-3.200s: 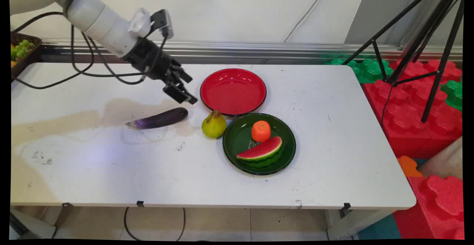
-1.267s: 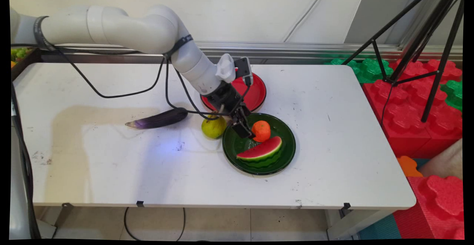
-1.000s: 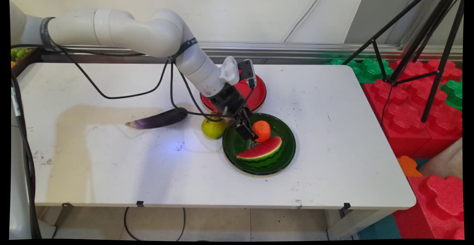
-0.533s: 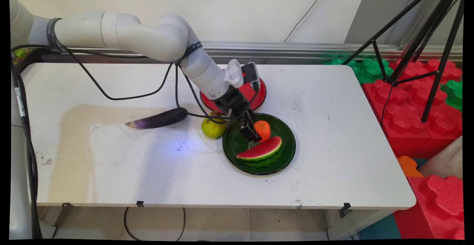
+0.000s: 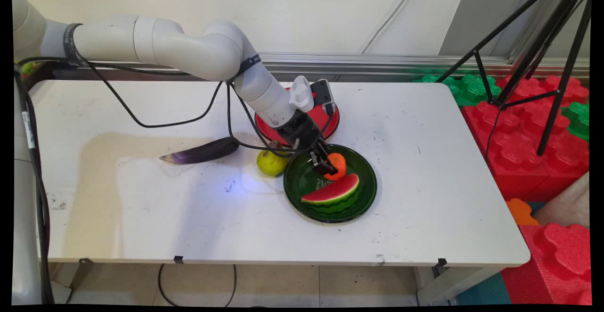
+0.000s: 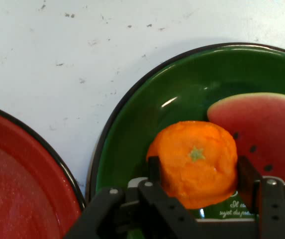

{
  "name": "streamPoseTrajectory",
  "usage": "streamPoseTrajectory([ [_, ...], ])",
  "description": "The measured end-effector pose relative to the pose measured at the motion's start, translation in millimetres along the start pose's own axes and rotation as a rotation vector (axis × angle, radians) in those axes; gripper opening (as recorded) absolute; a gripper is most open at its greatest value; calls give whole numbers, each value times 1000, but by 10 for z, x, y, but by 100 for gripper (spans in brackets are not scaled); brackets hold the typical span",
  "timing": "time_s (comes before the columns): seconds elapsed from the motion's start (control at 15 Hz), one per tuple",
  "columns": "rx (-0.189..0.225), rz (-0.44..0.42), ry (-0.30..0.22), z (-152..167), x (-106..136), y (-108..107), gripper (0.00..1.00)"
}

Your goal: Place the picked object on the table

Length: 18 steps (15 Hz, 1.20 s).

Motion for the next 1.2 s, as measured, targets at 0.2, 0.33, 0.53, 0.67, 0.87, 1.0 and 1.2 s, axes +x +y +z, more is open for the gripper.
streamPoseTrajectory([
  [0.2, 3, -6, 4, -7, 2, 6, 0],
  [0.33, 6, -12, 7, -39, 1, 9, 0],
  [0.53, 13, -20, 17, -128, 6, 9, 0],
  [0.67, 18, -24, 25, -211, 14, 10, 0],
  [0.87, 30, -27, 44, -424, 51, 16, 0],
  [1.0, 37, -26, 52, -572, 68, 23, 0],
  [1.2, 48, -27, 59, -850, 63, 40, 0],
])
